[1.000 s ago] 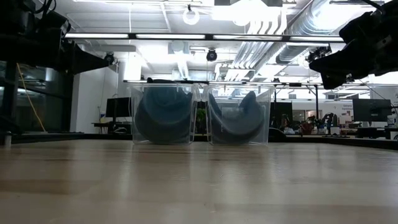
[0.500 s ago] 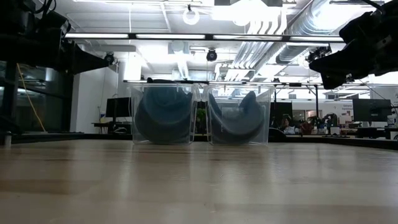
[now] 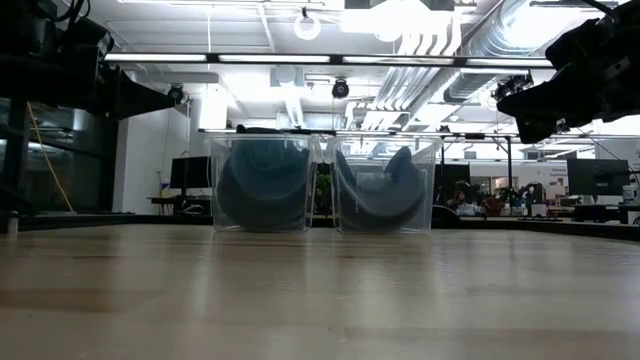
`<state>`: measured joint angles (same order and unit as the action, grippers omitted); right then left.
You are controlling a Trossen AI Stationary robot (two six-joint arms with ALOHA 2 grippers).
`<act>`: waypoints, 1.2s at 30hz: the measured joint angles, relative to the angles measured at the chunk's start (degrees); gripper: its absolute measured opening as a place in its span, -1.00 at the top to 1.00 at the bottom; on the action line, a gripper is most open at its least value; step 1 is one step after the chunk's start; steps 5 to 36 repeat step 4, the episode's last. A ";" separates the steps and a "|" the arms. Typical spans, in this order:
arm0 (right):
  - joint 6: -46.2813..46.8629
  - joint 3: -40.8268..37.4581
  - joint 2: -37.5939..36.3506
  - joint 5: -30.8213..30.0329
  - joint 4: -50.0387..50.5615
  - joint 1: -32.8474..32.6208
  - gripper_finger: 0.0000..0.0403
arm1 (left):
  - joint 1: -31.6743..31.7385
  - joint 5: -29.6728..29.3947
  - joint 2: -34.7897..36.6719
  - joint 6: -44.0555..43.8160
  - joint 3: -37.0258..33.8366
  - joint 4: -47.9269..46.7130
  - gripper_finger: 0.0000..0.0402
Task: Pick and place caps into container
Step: Return to home position
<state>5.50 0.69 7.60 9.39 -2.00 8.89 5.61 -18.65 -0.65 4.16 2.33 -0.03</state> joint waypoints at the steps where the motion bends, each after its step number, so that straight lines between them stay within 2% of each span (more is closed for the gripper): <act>1: 0.00 0.00 0.00 -0.01 0.01 0.00 0.82 | 0.00 0.00 -0.02 0.00 0.00 0.00 1.00; 36: 0.00 0.00 0.00 -0.01 0.01 0.00 0.80 | 0.00 -0.01 0.00 0.00 -0.02 0.00 1.00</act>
